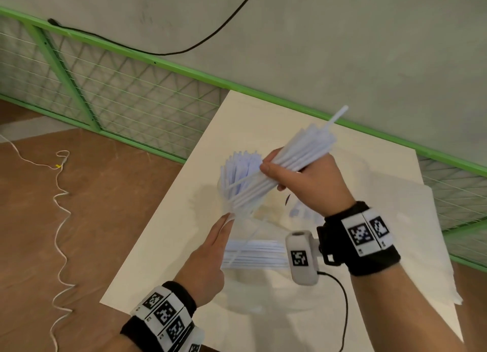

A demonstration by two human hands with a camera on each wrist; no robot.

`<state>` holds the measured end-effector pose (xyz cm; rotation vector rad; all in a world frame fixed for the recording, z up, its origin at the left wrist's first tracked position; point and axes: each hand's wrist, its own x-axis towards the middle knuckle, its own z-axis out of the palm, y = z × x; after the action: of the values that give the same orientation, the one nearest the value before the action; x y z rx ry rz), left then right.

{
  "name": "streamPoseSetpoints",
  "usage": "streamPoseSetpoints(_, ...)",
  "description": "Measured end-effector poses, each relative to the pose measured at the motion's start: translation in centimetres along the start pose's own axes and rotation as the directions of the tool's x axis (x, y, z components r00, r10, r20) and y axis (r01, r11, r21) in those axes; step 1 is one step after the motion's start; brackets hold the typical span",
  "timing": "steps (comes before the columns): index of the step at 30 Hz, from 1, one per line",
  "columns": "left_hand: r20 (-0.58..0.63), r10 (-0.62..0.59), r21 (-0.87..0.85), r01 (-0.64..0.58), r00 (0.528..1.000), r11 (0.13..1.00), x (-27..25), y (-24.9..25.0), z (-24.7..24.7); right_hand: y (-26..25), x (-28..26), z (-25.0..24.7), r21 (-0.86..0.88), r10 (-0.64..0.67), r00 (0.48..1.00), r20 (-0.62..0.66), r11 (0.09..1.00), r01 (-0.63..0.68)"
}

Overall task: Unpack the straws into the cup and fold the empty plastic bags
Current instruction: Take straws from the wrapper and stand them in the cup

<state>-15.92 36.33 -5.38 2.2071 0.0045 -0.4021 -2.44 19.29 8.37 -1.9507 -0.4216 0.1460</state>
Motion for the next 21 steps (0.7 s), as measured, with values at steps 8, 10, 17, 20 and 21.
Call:
streamPoseSetpoints(8, -0.01, 0.017, 0.021, -0.017, 1.0, 1.0, -0.3, -0.3, -0.2, 0.4, 3.0, 1.0, -0.214, 0.035, 0.995, 0.089, 0.977, -0.015)
streamPoseSetpoints(10, -0.011, 0.018, 0.03, -0.018, 1.0, 0.999, -0.4, -0.3, -0.2, 0.7, 3.5, 1.5, -0.218, 0.054, 0.993, 0.105, 0.975, -0.03)
streamPoseSetpoints(17, -0.014, 0.029, 0.027, -0.029, 0.999, 0.999, -0.2, -0.2, -0.2, 3.6, 4.2, 4.6, -0.354, 0.002, 0.988, 0.153, 0.934, 0.053)
streamPoseSetpoints(20, -0.016, 0.032, 0.025, -0.032, 0.999, 0.999, -0.2, -0.2, -0.2, 4.8, 3.7, 5.0, -0.383, 0.066, 0.989, 0.135, 0.924, -0.009)
streamPoseSetpoints(21, -0.017, 0.032, 0.023, -0.032, 0.999, 0.999, -0.2, -0.2, -0.2, 4.9, 3.5, 4.9, -0.362, 0.051, 0.989, 0.141, 0.932, 0.003)
